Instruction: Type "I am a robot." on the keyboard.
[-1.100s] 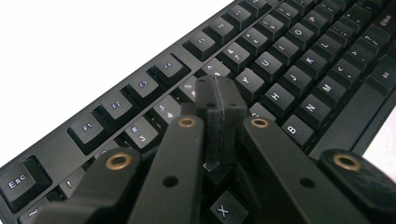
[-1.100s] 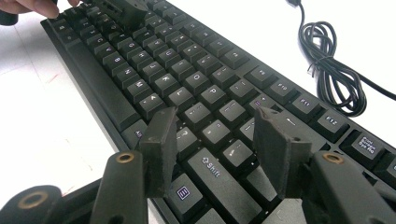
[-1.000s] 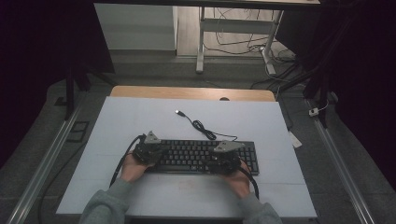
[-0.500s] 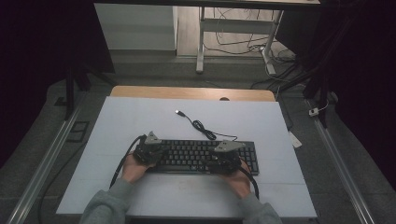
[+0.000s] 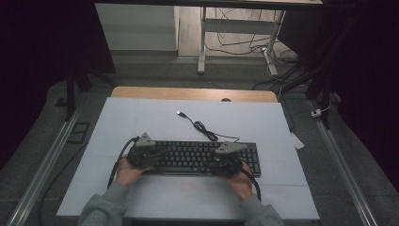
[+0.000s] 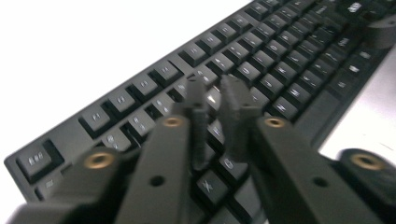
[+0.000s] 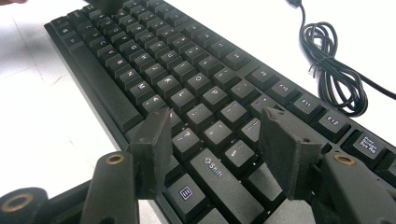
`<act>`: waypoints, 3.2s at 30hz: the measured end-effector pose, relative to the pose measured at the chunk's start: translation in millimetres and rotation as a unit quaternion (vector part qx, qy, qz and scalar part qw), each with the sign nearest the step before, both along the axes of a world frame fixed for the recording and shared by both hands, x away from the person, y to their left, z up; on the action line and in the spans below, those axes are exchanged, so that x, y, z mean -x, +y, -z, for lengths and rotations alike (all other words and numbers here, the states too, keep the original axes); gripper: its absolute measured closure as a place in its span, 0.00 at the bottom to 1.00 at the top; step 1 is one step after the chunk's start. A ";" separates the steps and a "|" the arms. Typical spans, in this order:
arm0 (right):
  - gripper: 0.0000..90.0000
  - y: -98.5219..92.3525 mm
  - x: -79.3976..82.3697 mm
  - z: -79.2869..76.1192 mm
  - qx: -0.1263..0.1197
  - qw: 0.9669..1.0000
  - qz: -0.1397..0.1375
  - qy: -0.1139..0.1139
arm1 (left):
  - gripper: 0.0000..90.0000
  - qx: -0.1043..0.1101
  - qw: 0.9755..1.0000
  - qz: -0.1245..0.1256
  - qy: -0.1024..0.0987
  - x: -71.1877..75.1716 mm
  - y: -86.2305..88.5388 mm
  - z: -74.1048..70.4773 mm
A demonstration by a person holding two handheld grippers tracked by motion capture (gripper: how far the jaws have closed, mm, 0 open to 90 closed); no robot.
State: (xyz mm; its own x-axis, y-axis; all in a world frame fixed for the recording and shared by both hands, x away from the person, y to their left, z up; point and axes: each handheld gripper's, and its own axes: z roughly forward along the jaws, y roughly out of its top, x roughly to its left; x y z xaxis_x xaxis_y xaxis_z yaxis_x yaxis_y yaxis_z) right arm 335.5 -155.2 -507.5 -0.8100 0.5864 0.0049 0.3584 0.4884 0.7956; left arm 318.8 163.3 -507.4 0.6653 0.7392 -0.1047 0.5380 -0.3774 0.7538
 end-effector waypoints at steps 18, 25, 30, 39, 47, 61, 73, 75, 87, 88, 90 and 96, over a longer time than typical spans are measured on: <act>0.49 -1.2 0.0 -2.5 -0.006 1.000 -0.003 -0.001 | 0.44 -0.010 1.000 -0.006 0.023 29.6 5.1 6.2; 0.50 3.5 -0.5 -6.4 -0.014 1.000 -0.011 -0.001 | 0.41 -0.003 0.999 -0.021 0.029 37.2 9.1 10.0; 0.56 12.9 -3.6 -12.1 -0.018 1.000 -0.019 -0.008 | 0.40 -0.004 0.999 -0.025 0.029 38.5 10.7 11.5; 0.97 31.5 -14.7 -12.3 -0.016 0.999 -0.041 0.014 | 0.40 -0.004 0.999 -0.022 0.026 37.9 10.9 11.5; 1.00 42.2 -24.5 -9.3 -0.005 0.999 -0.040 0.026 | 0.39 -0.011 0.999 -0.019 0.022 37.9 8.7 12.1; 0.99 54.7 -36.0 4.4 0.024 0.999 -0.029 0.031 | 0.39 -0.016 0.999 -0.019 0.027 38.0 7.6 14.4; 0.98 58.1 -38.2 7.2 0.028 0.999 -0.021 0.029 | 0.38 -0.018 0.999 -0.018 0.027 38.2 7.3 15.0; 0.98 58.4 -38.3 7.3 0.029 0.999 -0.020 0.027 | 0.38 -0.017 0.999 -0.018 0.027 38.1 7.8 15.0; 0.99 58.8 -38.4 9.3 0.031 0.999 -0.017 0.031 | 0.38 -0.015 0.999 -0.020 0.029 37.5 9.3 15.6; 0.99 58.7 -37.7 8.6 0.032 0.999 -0.017 0.028 | 0.38 -0.015 0.999 -0.021 0.028 37.6 9.4 15.4; 1.00 57.7 -36.1 6.2 0.027 0.999 -0.015 0.023 | 0.38 -0.013 0.999 -0.022 0.027 37.7 10.0 15.0; 1.00 48.2 -32.7 -3.6 0.000 1.000 -0.008 0.015 | 0.38 -0.009 0.999 -0.026 0.026 37.3 12.3 14.7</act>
